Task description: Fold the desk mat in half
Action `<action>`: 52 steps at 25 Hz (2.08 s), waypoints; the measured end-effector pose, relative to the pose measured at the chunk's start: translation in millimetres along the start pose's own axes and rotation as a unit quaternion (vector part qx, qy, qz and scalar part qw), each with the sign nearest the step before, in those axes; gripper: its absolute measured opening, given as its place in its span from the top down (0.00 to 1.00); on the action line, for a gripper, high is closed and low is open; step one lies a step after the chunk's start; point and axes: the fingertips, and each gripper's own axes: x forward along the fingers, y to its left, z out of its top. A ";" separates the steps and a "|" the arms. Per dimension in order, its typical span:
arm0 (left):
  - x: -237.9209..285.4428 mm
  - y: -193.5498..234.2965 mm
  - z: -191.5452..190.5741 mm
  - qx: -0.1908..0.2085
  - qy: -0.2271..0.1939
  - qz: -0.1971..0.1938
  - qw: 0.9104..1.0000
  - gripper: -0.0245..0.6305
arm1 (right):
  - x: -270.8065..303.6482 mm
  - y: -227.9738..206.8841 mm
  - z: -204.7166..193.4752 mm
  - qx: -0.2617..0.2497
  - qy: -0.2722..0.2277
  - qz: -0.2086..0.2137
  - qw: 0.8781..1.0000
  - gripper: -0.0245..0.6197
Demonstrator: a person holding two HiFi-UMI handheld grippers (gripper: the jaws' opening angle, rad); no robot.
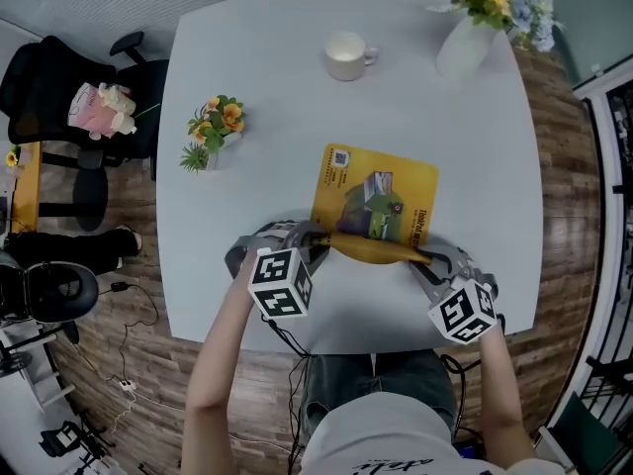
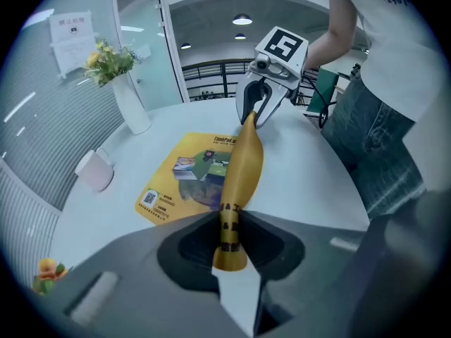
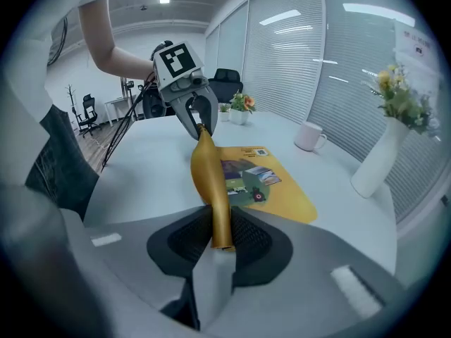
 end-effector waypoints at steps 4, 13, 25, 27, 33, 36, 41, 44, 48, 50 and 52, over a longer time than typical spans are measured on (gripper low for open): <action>-4.9 16.6 6.8 -0.008 -0.008 0.018 1.000 0.82 | -2.2 -16.9 6.9 -0.003 -0.008 -0.014 1.000 0.80; -11.2 62.3 23.3 -0.044 -0.040 0.047 0.997 0.81 | -3.0 -58.9 18.5 0.004 -0.022 -0.041 0.999 0.80; 9.7 99.2 26.3 -0.075 -0.046 0.049 0.995 0.79 | 16.5 -94.0 11.8 0.042 -0.020 -0.043 0.998 0.79; 14.3 102.9 25.2 -0.085 -0.050 0.048 0.994 0.78 | 20.9 -97.5 9.3 0.051 -0.018 -0.042 0.998 0.79; 26.7 113.3 22.1 -0.114 -0.060 0.045 0.991 0.77 | 33.5 -107.8 3.4 0.085 -0.015 -0.042 0.995 0.78; 32.9 118.2 20.8 -0.126 -0.063 0.047 0.989 0.76 | 39.8 -112.3 1.2 0.114 -0.020 -0.036 0.993 0.77; 42.6 125.2 20.6 -0.150 -0.072 0.052 0.985 0.74 | 47.0 -118.9 -2.4 0.146 -0.022 -0.035 0.988 0.76; 48.5 129.5 21.4 -0.169 -0.081 0.053 0.981 0.73 | 51.5 -121.3 -4.9 0.158 -0.023 -0.036 0.987 0.75; 53.5 137.6 19.5 -0.182 -0.079 0.070 0.978 0.73 | 58.2 -123.2 -5.5 0.171 -0.022 -0.036 0.984 0.74; 55.9 141.1 16.3 -0.173 -0.065 0.081 0.979 0.73 | 61.0 -124.1 -3.3 0.171 -0.018 -0.040 0.984 0.73; 57.9 142.5 14.7 -0.167 -0.057 0.087 0.980 0.73 | 62.8 -126.0 -4.6 0.167 -0.010 -0.050 0.985 0.72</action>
